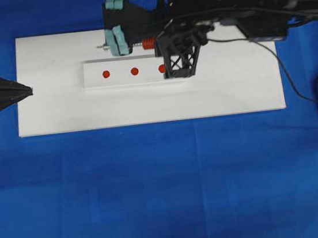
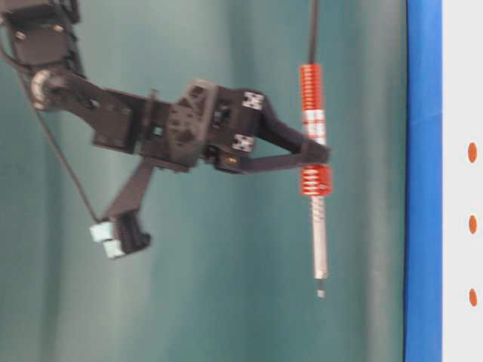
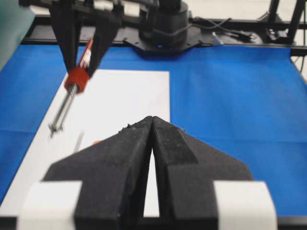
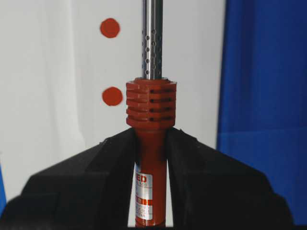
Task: Touch the tip of the soldering iron to the mark.
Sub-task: 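Raise the iron tip off the dot with the right gripper, then lower the iron tip onto the middle red dot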
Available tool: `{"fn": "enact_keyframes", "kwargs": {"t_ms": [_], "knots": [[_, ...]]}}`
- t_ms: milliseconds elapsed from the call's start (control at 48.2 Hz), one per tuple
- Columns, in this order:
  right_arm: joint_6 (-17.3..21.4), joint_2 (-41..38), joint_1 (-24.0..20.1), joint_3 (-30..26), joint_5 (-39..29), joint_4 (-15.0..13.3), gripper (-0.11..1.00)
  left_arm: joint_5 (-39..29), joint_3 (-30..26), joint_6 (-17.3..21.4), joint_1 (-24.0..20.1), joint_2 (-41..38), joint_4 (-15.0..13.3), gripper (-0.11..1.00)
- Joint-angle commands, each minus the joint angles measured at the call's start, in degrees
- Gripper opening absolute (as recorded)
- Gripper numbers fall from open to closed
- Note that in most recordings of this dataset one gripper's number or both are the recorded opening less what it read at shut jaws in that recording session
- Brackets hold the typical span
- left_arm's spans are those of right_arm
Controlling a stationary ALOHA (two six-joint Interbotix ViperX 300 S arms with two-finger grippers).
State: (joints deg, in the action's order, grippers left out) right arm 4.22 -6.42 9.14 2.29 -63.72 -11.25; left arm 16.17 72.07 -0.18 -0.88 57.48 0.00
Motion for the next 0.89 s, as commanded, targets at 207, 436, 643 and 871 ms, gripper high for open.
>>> {"fn": "enact_keyframes", "kwargs": {"t_ms": [207,436,643,871], "knots": [[-0.1,2.1,0.1,-1.3,-1.1,-0.4,0.06,0.3,-0.6,-0.1,-0.2,-0.3,0.1,0.0],[0.2,3.9,0.1,1.5,-1.9,-0.4,0.06,0.2,-0.6,-0.1,-0.1,-0.3,0.1,0.0],[0.8,7.4,0.1,6.9,-2.5,-0.2,0.06,0.3,-0.6,-0.1,-0.2,-0.3,0.2,0.0],[0.9,9.3,0.1,9.7,-2.5,-0.1,0.06,0.2,-0.6,-0.1,-0.2,-0.3,0.1,0.0]]}}
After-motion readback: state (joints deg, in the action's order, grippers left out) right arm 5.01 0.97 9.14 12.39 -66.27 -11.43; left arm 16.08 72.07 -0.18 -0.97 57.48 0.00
